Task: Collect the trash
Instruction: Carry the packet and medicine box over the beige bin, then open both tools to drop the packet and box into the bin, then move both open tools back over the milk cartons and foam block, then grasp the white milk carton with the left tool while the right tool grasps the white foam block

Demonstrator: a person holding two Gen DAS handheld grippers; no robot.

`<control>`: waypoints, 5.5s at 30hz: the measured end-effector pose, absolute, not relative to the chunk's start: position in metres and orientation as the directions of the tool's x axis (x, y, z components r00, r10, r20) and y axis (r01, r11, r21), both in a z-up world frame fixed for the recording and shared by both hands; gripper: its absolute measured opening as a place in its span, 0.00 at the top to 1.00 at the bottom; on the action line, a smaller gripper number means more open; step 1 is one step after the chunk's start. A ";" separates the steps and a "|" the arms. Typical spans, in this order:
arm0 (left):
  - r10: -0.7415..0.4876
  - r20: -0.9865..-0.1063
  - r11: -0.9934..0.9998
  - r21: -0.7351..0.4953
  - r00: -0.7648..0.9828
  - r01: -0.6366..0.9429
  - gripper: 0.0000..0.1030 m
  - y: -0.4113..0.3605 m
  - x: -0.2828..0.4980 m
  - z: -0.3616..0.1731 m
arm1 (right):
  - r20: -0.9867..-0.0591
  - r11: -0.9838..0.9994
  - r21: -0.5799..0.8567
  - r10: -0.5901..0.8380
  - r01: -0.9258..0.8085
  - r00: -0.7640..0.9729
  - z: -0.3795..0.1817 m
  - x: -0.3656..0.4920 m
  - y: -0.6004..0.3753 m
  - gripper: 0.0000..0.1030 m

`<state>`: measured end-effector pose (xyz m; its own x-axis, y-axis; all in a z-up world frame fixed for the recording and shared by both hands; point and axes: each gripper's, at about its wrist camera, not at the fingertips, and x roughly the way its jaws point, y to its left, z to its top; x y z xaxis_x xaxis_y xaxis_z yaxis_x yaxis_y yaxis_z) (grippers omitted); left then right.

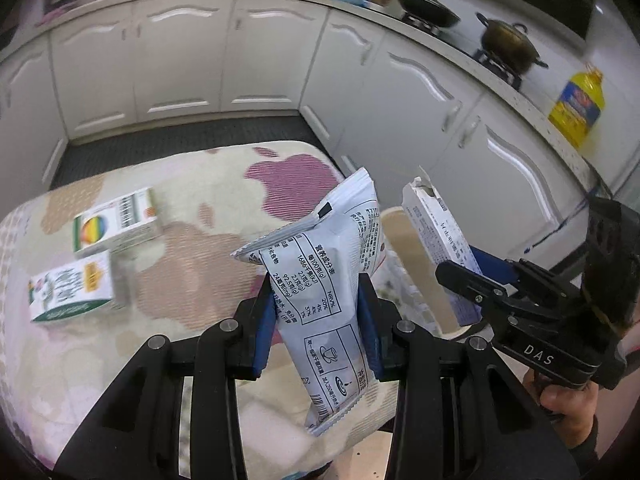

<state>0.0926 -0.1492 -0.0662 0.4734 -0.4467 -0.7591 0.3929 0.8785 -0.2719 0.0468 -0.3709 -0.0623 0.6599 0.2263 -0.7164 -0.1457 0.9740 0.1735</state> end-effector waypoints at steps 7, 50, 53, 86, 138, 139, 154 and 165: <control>-0.453 -0.771 0.855 -0.235 0.447 0.462 0.66 -0.199 0.096 -0.068 | -0.719 0.984 0.172 0.155 -0.043 0.678 -0.064 0.034 -0.419 0.55; -0.447 -0.844 0.829 -0.265 0.298 0.493 0.49 -0.346 0.143 -0.139 | -0.832 0.942 0.193 0.008 0.276 0.554 -0.148 0.039 -0.547 0.47; -0.448 -0.843 0.828 -0.267 0.297 0.494 0.49 -0.342 0.141 -0.137 | -0.835 0.939 0.204 0.019 0.277 0.550 -0.149 0.036 -0.548 0.47; -0.410 -0.781 0.880 -0.203 0.472 0.429 0.49 -0.219 0.104 -0.079 | -0.768 0.981 0.182 0.105 0.059 0.632 -0.088 0.037 -0.428 0.42; -0.220 -0.909 0.975 -0.200 0.354 0.093 0.40 0.092 0.147 -0.165 | -0.821 0.947 0.207 0.304 -0.244 0.483 -0.119 0.093 -0.263 0.41; -0.249 -0.906 0.968 -0.222 0.341 0.115 0.40 0.085 0.138 -0.164 | -0.821 0.945 0.212 0.310 -0.248 0.480 -0.119 0.092 -0.262 0.41; -0.417 -0.819 0.905 -0.414 0.394 0.097 0.27 0.063 0.115 -0.121 | -0.829 0.870 0.258 0.423 -0.421 0.367 -0.115 0.031 -0.231 0.31; -0.237 -0.867 0.971 -0.216 0.437 0.098 0.27 -0.014 0.117 -0.142 | -0.842 0.857 0.204 0.401 -0.473 0.362 -0.140 0.021 -0.221 0.65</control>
<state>0.1170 -0.0142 -0.1417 0.4373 -0.2373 -0.8675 0.0978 0.9714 -0.2164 0.0207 -0.2206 -0.1402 0.3622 0.4007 -0.8416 -0.4731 0.8570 0.2044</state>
